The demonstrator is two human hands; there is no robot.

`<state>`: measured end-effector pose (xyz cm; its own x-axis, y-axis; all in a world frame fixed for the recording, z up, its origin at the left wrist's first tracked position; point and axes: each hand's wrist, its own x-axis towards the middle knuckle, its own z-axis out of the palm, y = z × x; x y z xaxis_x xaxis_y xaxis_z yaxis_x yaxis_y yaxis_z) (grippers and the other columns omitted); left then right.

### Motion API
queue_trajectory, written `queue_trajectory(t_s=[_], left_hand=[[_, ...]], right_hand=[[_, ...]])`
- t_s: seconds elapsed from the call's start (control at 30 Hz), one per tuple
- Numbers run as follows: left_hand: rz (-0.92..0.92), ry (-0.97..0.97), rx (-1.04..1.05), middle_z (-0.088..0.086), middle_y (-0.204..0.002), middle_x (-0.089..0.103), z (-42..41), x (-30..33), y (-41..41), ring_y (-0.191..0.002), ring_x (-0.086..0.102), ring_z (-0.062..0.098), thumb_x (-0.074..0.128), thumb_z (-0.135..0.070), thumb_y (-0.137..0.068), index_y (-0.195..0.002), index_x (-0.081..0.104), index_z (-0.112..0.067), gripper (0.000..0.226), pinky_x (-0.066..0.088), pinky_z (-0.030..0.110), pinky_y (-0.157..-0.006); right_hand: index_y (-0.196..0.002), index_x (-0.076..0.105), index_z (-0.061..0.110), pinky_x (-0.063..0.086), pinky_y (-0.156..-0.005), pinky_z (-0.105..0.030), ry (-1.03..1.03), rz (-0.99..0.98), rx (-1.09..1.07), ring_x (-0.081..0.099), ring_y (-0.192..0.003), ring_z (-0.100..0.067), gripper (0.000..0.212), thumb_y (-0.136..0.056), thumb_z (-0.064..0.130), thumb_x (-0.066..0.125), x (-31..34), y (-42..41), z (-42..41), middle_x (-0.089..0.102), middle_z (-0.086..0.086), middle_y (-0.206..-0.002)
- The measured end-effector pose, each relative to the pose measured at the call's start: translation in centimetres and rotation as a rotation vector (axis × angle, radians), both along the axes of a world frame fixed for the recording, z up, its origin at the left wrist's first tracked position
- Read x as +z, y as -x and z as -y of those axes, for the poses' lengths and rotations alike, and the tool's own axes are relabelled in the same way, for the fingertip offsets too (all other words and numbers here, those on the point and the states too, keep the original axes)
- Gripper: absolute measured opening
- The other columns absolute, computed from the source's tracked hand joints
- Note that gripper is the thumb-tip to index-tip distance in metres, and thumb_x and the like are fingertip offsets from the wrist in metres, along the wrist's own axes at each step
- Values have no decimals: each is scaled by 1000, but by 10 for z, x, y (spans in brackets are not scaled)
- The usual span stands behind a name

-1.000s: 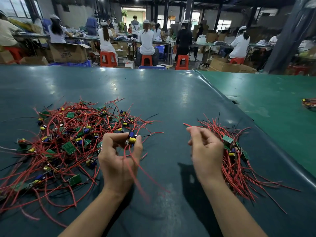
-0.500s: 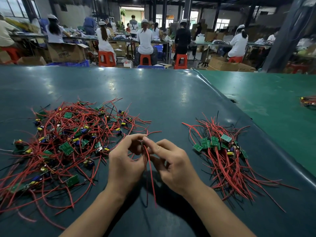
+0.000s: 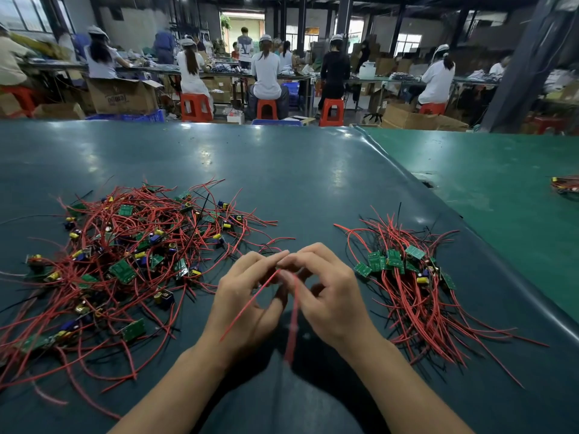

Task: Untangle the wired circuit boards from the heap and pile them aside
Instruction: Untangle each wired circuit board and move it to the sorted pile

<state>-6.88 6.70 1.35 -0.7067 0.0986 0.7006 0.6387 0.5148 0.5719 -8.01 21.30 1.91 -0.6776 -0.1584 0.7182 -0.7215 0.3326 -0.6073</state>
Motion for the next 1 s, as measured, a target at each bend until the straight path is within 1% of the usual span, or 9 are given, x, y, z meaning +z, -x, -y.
queue_trajectory(t_s=[0.07,0.17,0.3,0.37,0.53,0.7,0.8,0.9,1.0], left_hand=[[-10,20,-22,-5,-88,58,-2,0,0,-82,55,4,65,-1,-75,-118,66,-16,45,42,13,-75],[-12,-6,-25,-3,-93,55,-1,0,0,-88,55,8,65,-13,-84,-119,67,-17,36,41,14,-79],[-36,-72,3,-4,-101,63,-2,0,-1,-96,61,12,68,-21,-86,-110,67,-14,25,51,29,-83],[-92,-108,85,-7,-99,65,-2,1,-1,-94,63,14,71,-20,-84,-105,66,-18,22,51,33,-83],[-155,-14,189,-7,-98,68,1,-1,4,-89,58,20,76,-15,-77,-103,72,-13,26,50,40,-79],[-130,40,109,-3,-94,70,-1,-2,5,-86,56,18,68,-27,-80,-100,76,-10,28,49,39,-77],[-138,23,108,-4,-93,71,-3,-2,6,-84,57,19,76,-23,-78,-98,76,-11,23,50,40,-76],[-169,26,85,-5,-92,71,-5,-1,5,-82,58,20,79,-18,-75,-95,76,-11,22,50,41,-75],[-175,44,66,-4,-90,71,-4,-3,4,-81,58,22,80,-18,-75,-95,77,-10,22,50,42,-74]], right_hand=[[-85,68,19,54,-66,-28,191,209,60,64,-77,-15,8,-85,11,69,4,-1,-1,64,2,-82],[-82,65,15,51,-48,-26,493,511,228,63,-69,-11,10,-90,9,64,8,-3,-3,66,1,-74],[-86,72,12,54,-56,-26,708,655,385,65,-76,-16,5,-83,9,70,11,-4,-2,70,-4,-83],[-93,73,8,55,-63,-26,825,741,436,67,-78,-18,19,-74,10,72,12,-2,0,71,-10,-89],[-87,79,19,55,-62,-23,564,591,201,67,-78,-9,17,-86,5,68,6,-3,6,76,0,-93],[-83,80,21,47,-57,-19,511,495,90,66,-77,-8,17,-85,6,71,5,-1,4,73,2,-89],[-75,80,17,43,-54,-21,616,555,68,57,-61,-8,4,-74,19,78,7,2,-1,68,-1,-73],[-68,77,11,37,-48,-21,760,667,32,44,-48,-9,19,-65,30,78,10,7,-6,56,0,-58],[-76,76,6,35,-46,-21,701,711,75,39,-46,-9,26,-69,32,77,9,5,-10,52,0,-56]])
